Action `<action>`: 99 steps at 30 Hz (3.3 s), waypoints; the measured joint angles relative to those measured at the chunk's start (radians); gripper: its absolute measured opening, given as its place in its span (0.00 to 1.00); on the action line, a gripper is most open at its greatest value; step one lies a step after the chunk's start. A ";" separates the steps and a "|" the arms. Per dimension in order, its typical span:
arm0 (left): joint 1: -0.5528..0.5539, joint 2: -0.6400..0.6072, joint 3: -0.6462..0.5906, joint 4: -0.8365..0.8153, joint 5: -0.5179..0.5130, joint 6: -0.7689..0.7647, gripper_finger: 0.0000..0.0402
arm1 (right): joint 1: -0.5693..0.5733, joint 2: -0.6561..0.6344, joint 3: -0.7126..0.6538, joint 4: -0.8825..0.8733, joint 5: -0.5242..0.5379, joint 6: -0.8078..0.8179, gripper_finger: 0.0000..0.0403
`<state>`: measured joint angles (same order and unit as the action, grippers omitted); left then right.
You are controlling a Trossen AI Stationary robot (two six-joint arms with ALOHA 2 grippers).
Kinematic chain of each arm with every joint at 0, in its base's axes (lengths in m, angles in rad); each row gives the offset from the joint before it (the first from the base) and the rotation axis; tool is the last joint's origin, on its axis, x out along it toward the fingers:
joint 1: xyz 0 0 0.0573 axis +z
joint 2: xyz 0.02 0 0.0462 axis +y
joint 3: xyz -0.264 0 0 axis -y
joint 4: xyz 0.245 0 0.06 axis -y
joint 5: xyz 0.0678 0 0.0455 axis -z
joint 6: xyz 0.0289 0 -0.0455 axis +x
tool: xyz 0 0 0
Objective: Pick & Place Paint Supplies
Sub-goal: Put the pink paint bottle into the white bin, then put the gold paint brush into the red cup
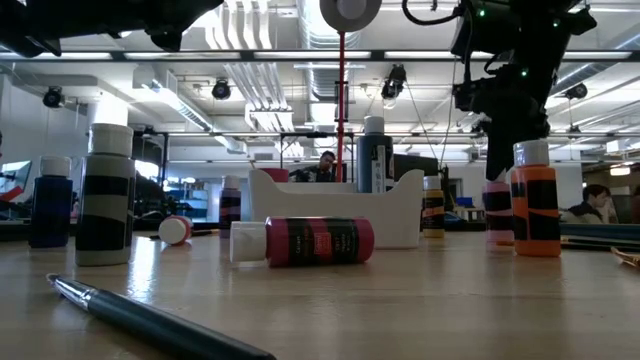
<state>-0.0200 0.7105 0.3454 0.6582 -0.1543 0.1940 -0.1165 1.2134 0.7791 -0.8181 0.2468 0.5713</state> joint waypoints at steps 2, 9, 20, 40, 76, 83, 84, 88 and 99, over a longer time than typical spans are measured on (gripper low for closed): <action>0.000 0.000 0.000 0.000 0.000 0.000 0.13 | 0.000 -0.012 0.019 0.004 -0.019 -0.006 0.28; 0.000 0.000 0.000 0.000 0.000 0.000 0.13 | 0.001 -0.058 0.140 -0.047 -0.046 -0.061 0.28; -0.001 0.000 0.000 0.000 0.000 0.008 0.13 | 0.104 -0.072 0.319 0.045 -0.072 -0.150 0.28; 0.000 0.000 0.000 -0.001 0.000 0.015 0.13 | 0.189 0.169 0.308 0.228 -0.062 -0.190 0.28; 0.000 0.000 0.000 -0.003 0.000 0.015 0.13 | 0.154 0.393 0.303 0.248 0.016 -0.240 0.29; 0.000 0.000 0.000 -0.004 0.000 0.015 0.13 | 0.153 0.390 0.303 0.247 0.017 -0.240 0.36; 0.000 0.000 0.000 -0.004 0.000 0.015 0.13 | 0.153 0.386 0.303 0.248 0.017 -0.241 0.37; 0.000 0.000 0.000 -0.004 0.000 0.015 0.13 | 0.153 0.377 0.305 0.249 0.018 -0.243 0.40; 0.000 0.000 0.000 -0.004 0.000 0.015 0.13 | 0.153 0.255 0.306 0.081 0.034 -0.188 0.46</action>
<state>-0.0199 0.7101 0.3454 0.6537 -0.1547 0.2092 0.0364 1.4684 1.0846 -0.7367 0.2806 0.3832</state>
